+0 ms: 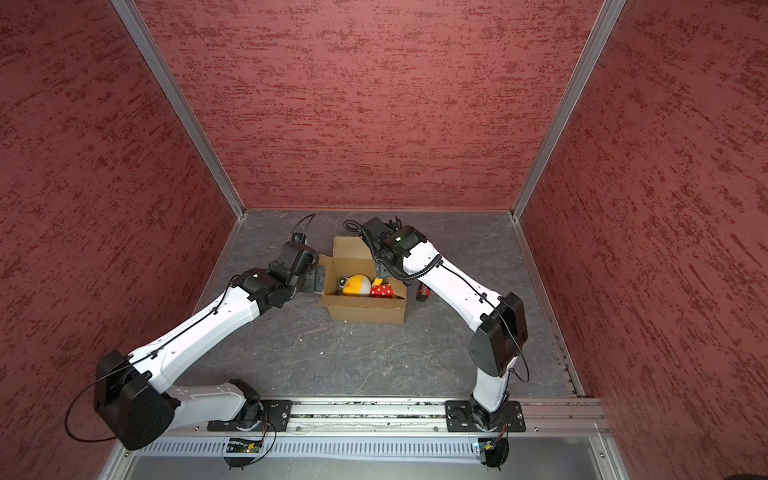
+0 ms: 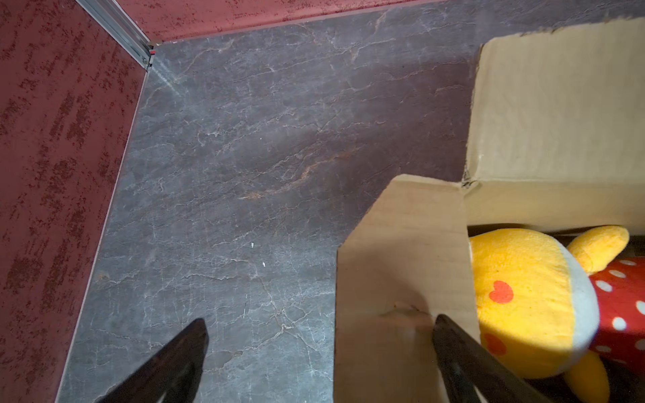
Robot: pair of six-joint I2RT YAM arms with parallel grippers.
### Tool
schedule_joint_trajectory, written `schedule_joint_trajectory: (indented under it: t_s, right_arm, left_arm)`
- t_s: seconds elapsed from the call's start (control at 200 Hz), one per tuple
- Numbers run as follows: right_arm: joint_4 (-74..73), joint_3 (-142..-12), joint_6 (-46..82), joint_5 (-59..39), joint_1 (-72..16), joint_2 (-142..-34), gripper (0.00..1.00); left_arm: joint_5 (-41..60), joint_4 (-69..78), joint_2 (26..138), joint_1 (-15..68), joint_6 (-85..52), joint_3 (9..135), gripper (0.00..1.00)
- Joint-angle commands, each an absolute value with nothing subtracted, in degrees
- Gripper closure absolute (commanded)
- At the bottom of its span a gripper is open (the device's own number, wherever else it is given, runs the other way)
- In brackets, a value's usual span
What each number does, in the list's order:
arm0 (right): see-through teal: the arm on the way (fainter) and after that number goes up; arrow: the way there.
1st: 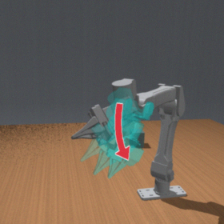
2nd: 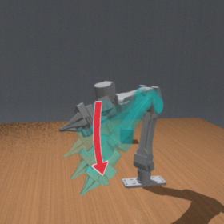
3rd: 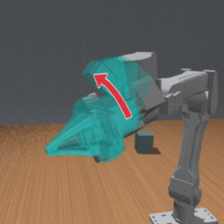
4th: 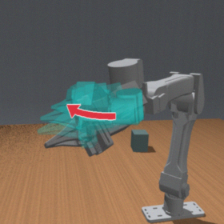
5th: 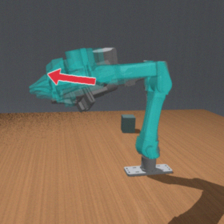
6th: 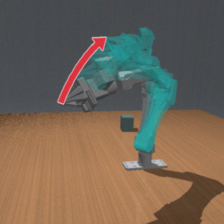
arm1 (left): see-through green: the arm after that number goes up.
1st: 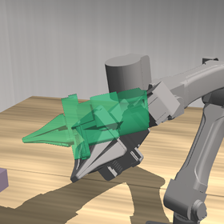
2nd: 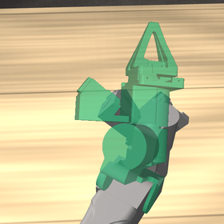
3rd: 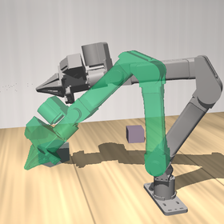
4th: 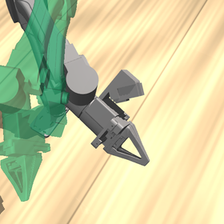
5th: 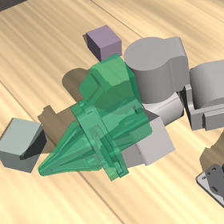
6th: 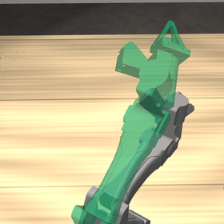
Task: Unpack the express box
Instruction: 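Withdraw both grippers to the box rim, holding the flaps open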
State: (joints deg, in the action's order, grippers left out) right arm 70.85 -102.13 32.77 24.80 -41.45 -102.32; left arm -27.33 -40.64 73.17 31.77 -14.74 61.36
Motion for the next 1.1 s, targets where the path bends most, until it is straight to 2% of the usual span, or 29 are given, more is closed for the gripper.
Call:
schedule_joint_trajectory:
  t_s: [0.0, 1.097]
  right_arm:
    - [74.0, -103.9, 33.9, 27.5, -41.2, -102.3, 0.11]
    - [76.5, -95.6, 37.2, 30.5, -37.0, -93.6, 0.09]
  left_arm:
    - [-26.5, -40.3, 73.7, 30.9, -15.7, 60.2, 0.0]
    - [-23.1, -39.0, 75.6, 28.8, -16.7, 58.7, 0.0]
